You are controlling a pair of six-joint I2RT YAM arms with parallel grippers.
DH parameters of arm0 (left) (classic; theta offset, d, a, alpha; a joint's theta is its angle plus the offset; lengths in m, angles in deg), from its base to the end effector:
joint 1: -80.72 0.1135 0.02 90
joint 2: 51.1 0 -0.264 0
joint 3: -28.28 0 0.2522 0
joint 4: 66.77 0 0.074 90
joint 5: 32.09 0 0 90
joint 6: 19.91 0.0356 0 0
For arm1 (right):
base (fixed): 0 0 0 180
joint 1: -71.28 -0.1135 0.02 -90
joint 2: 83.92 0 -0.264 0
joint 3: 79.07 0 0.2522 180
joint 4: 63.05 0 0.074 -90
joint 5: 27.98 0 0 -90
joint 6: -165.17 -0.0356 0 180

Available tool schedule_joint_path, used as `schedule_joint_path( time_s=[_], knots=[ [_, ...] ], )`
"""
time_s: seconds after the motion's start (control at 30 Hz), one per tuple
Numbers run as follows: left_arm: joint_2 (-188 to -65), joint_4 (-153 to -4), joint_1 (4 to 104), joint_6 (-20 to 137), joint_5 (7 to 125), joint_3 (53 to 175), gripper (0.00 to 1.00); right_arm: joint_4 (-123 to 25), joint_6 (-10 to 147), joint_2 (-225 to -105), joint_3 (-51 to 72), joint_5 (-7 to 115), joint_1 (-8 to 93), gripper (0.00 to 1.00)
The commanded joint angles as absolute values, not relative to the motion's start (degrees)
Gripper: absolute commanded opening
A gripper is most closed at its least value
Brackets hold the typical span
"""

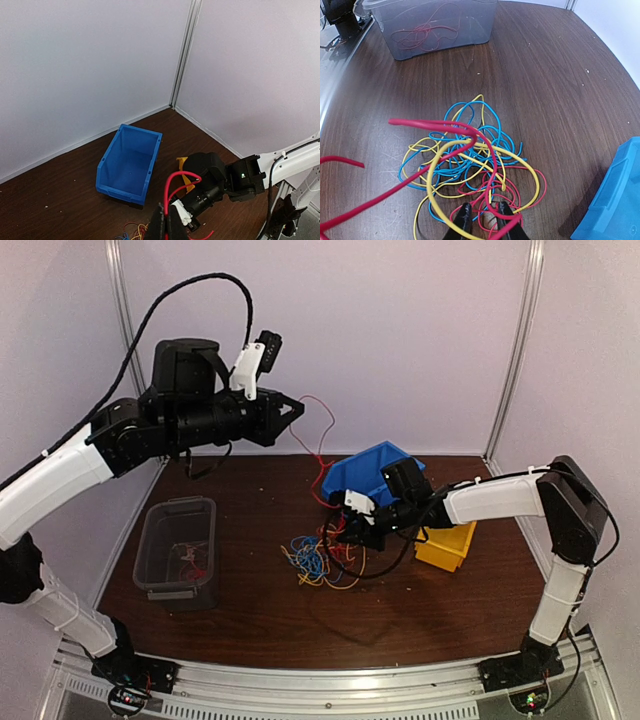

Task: Untangle the cables

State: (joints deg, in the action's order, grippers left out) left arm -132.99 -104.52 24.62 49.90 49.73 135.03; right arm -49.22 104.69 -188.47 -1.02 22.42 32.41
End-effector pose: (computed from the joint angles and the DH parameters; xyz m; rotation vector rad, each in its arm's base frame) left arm 0.1816 -0.2612 0.4565 0.4744 1.8093 -0.8143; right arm 0.2889 0.2620 0.1909 -1.5340 1.6078 0.8692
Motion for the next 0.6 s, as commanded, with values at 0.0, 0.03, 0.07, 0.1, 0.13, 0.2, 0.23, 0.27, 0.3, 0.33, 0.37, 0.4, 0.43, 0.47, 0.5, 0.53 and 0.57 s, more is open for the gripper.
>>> schedule_joint_path(
  time_s=[0.0,0.03,0.07,0.1,0.13,0.2,0.23,0.27,0.3,0.33,0.37,0.4,0.43,0.47,0.5,0.53,0.57],
  knots=[
    [-130.8,-102.5,24.4,51.0,47.7,135.0,0.0,-50.5,104.0,-188.6,-1.8,23.2,32.3,0.19],
    [-130.7,-102.5,24.4,51.1,47.4,134.9,0.0,-50.3,103.9,-188.4,-2.0,23.4,32.4,0.19],
    [-130.6,-102.5,24.4,51.2,47.2,134.9,0.0,-50.2,104.0,-188.2,-2.2,23.6,32.5,0.19],
    [-130.7,-102.6,24.4,51.2,47.2,134.9,0.0,-50.0,104.0,-188.0,-2.4,23.7,32.6,0.2],
    [-130.7,-102.6,24.4,51.3,47.3,134.9,0.0,-49.8,104.1,-187.8,-2.7,23.9,32.7,0.22],
    [-130.9,-102.6,24.4,51.3,47.2,134.9,0.0,-49.7,104.3,-187.2,-3.2,24.2,32.7,0.21],
    [-131.0,-102.7,24.4,51.4,47.0,134.9,0.0,-49.7,104.2,-186.9,-3.4,24.3,32.8,0.18],
    [-131.1,-102.7,24.4,51.4,47.0,134.8,0.0,-49.7,104.3,-186.7,-3.5,24.3,32.8,0.1],
    [-131.1,-102.7,24.4,51.4,47.0,134.8,0.0,-49.7,104.3,-186.4,-3.6,24.3,32.8,0.03],
    [-131.1,-102.7,24.4,51.3,47.0,134.7,0.0,-49.7,104.1,-186.2,-3.8,24.3,32.9,0.0],
    [-131.0,-102.7,24.4,51.3,46.8,134.6,0.0,-49.8,104.1,-186.0,-4.1,24.3,33.0,0.0],
    [-130.8,-102.7,24.4,51.3,46.5,134.5,0.0,-50.0,103.8,-185.9,-4.3,24.3,33.1,0.0],
    [-130.6,-102.7,24.4,51.4,46.0,134.4,0.0,-50.2,103.3,-185.9,-4.4,24.3,33.2,0.0],
    [-130.4,-102.7,24.4,51.6,45.3,134.4,0.0,-50.4,102.6,-186.2,-4.3,24.2,33.3,0.0],
    [-130.1,-102.8,24.4,51.8,44.9,134.5,0.0,-50.4,101.9,-186.6,-4.2,24.0,33.6,0.0],
    [-129.9,-103.0,24.4,52.1,44.3,134.8,0.0,-50.4,101.2,-187.1,-4.1,23.7,33.8,0.0],
    [-129.7,-103.4,24.4,52.5,43.9,135.4,0.0,-50.3,100.7,-187.8,-3.9,23.3,34.1,0.0]
  ],
)
